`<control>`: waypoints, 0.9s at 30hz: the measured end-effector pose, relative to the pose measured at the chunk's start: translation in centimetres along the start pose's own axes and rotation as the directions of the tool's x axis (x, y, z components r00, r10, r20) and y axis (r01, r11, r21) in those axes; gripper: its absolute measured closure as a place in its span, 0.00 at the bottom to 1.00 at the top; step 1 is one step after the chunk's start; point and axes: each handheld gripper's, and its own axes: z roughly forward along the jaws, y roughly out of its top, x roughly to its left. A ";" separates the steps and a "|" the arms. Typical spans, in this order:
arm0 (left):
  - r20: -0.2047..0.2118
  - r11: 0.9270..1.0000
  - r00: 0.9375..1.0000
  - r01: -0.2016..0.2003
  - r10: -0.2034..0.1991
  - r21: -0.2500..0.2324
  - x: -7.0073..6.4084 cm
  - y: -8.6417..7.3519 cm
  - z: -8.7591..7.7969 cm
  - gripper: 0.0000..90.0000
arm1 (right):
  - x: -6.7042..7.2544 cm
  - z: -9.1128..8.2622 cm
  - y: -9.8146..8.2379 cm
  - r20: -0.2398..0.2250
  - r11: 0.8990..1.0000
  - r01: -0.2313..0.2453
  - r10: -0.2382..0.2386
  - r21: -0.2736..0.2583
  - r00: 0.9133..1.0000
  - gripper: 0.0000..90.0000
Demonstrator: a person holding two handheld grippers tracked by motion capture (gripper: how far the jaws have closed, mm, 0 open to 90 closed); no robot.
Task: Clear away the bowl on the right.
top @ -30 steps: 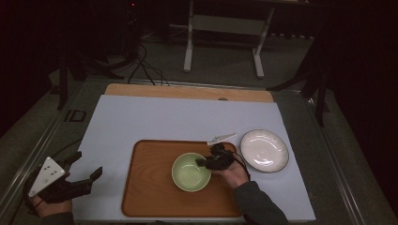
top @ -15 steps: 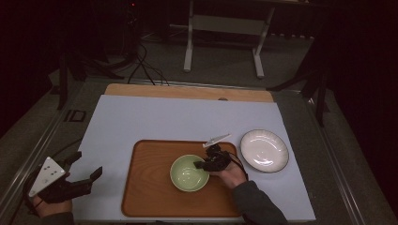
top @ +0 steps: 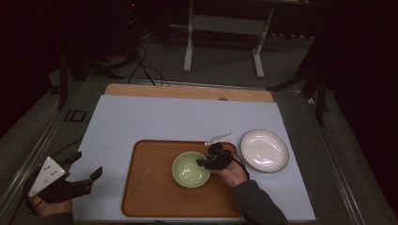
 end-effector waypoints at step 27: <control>0.000 1.000 1.000 0.000 0.000 0.002 0.0 0.0 0.0 0.16 | -0.9 -6.8 -0.7 0.038 0.980 0.071 -0.065 -0.188 0.997 0.65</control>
